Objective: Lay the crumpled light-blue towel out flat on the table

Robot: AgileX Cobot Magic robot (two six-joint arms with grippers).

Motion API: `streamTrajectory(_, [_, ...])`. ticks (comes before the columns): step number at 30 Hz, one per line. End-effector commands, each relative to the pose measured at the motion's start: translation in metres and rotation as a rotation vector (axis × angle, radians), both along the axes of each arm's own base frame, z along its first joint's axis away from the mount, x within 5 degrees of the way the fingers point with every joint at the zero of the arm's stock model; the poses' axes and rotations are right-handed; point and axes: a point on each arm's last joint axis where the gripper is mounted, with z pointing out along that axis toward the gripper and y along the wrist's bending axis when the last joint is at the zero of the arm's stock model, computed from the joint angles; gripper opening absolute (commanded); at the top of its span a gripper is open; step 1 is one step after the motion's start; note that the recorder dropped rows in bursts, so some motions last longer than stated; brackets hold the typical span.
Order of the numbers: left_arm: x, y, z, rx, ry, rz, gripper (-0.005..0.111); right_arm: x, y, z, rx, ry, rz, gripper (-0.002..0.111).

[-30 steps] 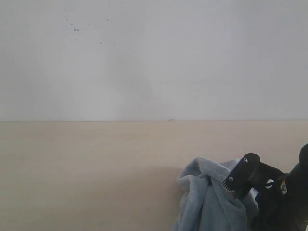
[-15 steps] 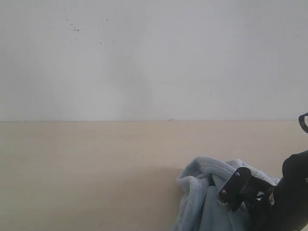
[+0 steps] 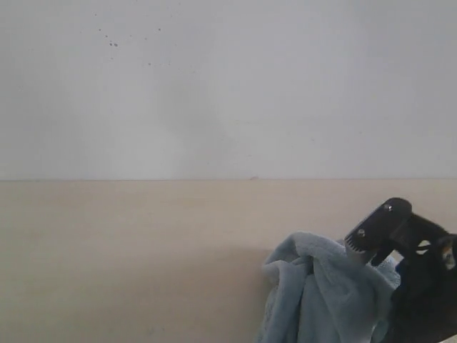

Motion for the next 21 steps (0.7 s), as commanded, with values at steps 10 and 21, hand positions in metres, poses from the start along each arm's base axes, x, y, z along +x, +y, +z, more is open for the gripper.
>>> streamTrajectory(10, [0.0,0.0,-0.001,0.002,0.005,-0.002,0.004,-0.035,-0.063,0.064,-0.338,-0.246,-0.277,0.004])
streamTrajectory(21, [0.0,0.0,-0.001,0.002,0.005,-0.002,0.004,-0.035,-0.054,0.062,-0.228,-0.235,-0.278,0.004])
